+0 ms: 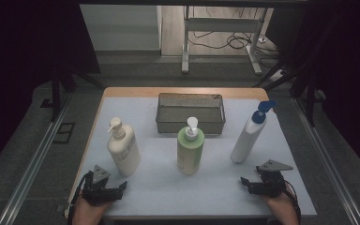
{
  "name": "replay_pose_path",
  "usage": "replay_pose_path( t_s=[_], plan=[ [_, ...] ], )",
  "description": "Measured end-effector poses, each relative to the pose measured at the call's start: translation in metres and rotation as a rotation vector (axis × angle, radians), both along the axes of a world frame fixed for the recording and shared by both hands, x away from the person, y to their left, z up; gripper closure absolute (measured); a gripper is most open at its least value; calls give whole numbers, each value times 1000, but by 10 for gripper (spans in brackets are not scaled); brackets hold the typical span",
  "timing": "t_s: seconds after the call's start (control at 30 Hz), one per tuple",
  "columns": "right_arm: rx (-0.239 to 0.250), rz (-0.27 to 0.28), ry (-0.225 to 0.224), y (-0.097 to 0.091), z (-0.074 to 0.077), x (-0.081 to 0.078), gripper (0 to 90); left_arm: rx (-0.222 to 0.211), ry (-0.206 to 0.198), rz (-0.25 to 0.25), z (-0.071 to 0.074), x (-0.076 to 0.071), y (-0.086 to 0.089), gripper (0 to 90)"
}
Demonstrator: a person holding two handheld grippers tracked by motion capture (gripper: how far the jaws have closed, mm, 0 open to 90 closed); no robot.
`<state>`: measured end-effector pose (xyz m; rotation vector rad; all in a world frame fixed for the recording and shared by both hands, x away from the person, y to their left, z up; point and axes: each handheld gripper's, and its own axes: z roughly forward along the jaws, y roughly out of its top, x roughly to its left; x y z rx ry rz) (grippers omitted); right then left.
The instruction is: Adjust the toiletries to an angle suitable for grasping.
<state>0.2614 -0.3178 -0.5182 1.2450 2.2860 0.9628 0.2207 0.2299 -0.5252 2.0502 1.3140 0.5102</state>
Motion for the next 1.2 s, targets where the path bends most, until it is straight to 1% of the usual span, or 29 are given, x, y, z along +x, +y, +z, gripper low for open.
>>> replay_pose_path(
  t_s=[0.3, 0.93, 1.2],
  plan=[
    [-1, 0, -1, 0, 0, 0, 193, -9, -4, 0, -1, 0, 1, 123],
    [1, 8, 7, 0, 1, 1, 184, -11, -6, -1, -1, 0, 1, 123],
    [-4, 14, 30, 0, 4, 2, 196, -11, -8, 0, -1, 0, 1, 123]
  ],
)
